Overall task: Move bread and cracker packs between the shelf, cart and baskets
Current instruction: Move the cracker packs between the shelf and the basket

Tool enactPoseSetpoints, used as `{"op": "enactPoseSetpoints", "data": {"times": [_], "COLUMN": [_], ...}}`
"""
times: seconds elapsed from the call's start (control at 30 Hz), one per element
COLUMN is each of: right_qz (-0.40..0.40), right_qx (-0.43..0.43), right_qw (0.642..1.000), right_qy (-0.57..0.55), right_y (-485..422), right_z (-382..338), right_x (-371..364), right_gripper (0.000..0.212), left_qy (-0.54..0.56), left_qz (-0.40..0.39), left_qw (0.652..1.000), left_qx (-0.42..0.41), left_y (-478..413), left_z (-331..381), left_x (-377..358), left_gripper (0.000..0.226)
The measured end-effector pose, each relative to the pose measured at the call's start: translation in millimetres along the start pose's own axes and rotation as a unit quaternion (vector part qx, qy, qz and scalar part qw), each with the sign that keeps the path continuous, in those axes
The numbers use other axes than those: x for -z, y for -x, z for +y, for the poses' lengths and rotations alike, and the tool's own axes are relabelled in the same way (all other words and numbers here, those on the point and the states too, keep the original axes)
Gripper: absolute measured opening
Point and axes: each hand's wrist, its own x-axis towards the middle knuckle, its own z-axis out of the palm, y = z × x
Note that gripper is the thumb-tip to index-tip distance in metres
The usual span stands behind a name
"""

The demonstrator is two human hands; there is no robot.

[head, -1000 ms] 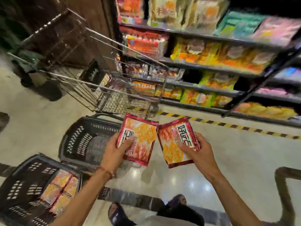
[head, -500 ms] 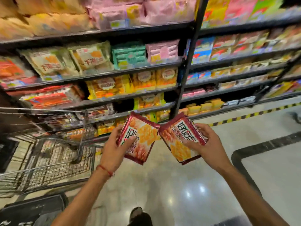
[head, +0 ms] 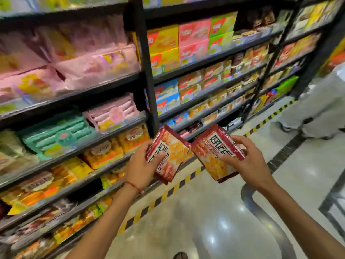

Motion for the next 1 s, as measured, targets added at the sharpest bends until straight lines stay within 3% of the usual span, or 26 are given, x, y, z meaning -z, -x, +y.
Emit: {"op": "enactPoseSetpoints", "data": {"times": [0.2, 0.47, 0.7, 1.0], "right_qz": [0.066, 0.097, 0.116, 0.152], "right_qx": [0.004, 0.026, 0.027, 0.083], "right_qw": [0.998, 0.995, 0.993, 0.985], "right_qy": [0.001, -0.021, -0.014, 0.017], "right_y": [-108, -273, -433, -613], "right_z": [18, 54, 95, 127], "right_x": [45, 134, 238, 346], "right_gripper": [0.053, 0.050, 0.055, 0.054], "left_qy": [-0.032, -0.077, -0.140, -0.073], "left_qz": [-0.041, -0.060, -0.025, 0.046], "left_qw": [0.998, 0.989, 0.978, 0.974], "left_qx": [-0.043, -0.111, -0.149, -0.210], "left_y": [-136, -298, -425, -559], "left_z": [34, 82, 163, 257], "left_x": [-66, -194, -315, -439], "left_gripper": [0.023, 0.045, 0.042, 0.045]}}
